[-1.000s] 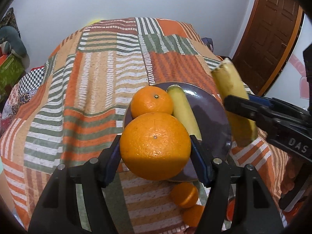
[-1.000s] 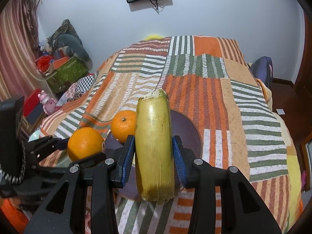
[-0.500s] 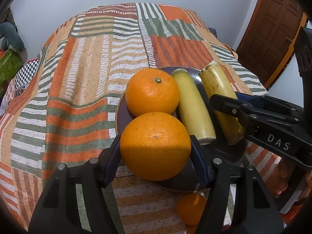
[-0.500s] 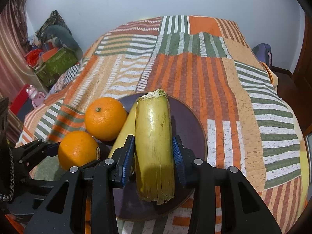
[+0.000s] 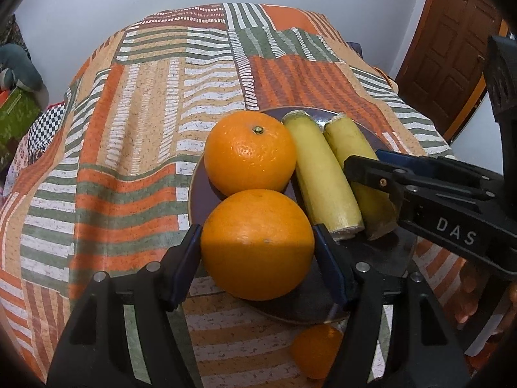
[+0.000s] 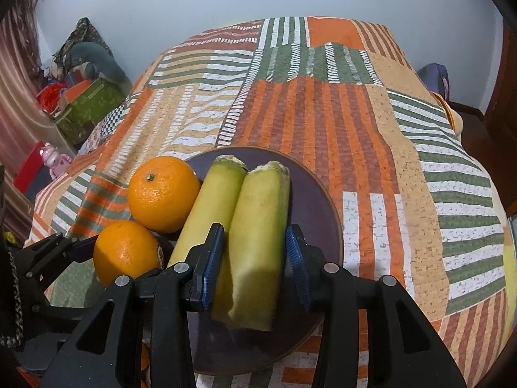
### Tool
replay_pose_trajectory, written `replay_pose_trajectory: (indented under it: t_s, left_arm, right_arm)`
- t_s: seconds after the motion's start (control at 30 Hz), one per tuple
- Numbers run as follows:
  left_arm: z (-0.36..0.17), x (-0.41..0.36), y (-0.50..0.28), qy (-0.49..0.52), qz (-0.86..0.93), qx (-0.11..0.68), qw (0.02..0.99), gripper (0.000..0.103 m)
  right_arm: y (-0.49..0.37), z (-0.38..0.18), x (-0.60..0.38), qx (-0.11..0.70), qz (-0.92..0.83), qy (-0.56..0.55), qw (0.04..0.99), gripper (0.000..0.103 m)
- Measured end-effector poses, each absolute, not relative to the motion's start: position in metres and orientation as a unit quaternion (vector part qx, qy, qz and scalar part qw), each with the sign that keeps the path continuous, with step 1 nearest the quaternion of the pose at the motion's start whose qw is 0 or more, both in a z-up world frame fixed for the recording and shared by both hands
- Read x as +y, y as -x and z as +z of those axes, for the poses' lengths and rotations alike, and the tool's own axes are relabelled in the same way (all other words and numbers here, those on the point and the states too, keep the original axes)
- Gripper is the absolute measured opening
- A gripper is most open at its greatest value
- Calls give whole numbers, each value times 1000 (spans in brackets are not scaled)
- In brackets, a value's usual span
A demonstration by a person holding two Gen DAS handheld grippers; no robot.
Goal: Organize fruits
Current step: 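Lay corn beside first cob with right tool while left tool sets orange on plate, then open both tools and withdraw them from the plate toward the tomatoes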
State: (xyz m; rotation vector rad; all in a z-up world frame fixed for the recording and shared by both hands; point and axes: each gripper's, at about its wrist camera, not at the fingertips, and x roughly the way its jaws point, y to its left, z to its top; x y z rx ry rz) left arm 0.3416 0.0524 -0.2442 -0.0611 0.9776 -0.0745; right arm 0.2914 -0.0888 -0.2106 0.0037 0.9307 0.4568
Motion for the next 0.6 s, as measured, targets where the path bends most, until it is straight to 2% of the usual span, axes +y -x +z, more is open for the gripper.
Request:
replay_pose_trajectory:
  t_s: [0.23, 0.5, 0.6]
  left_arm:
    - [-228, 51, -331, 30, -36, 456, 889, 69]
    - [-186, 52, -298, 24, -29, 421, 906, 69]
    - [-164, 51, -279, 19, -28, 402, 915, 69]
  right_arm:
    - [-282, -199, -88, 435, 216, 20, 874, 38]
    - [-253, -165, -102, 406, 222, 29, 886, 39]
    - [-235, -147, -110, 387, 223, 32, 894, 45]
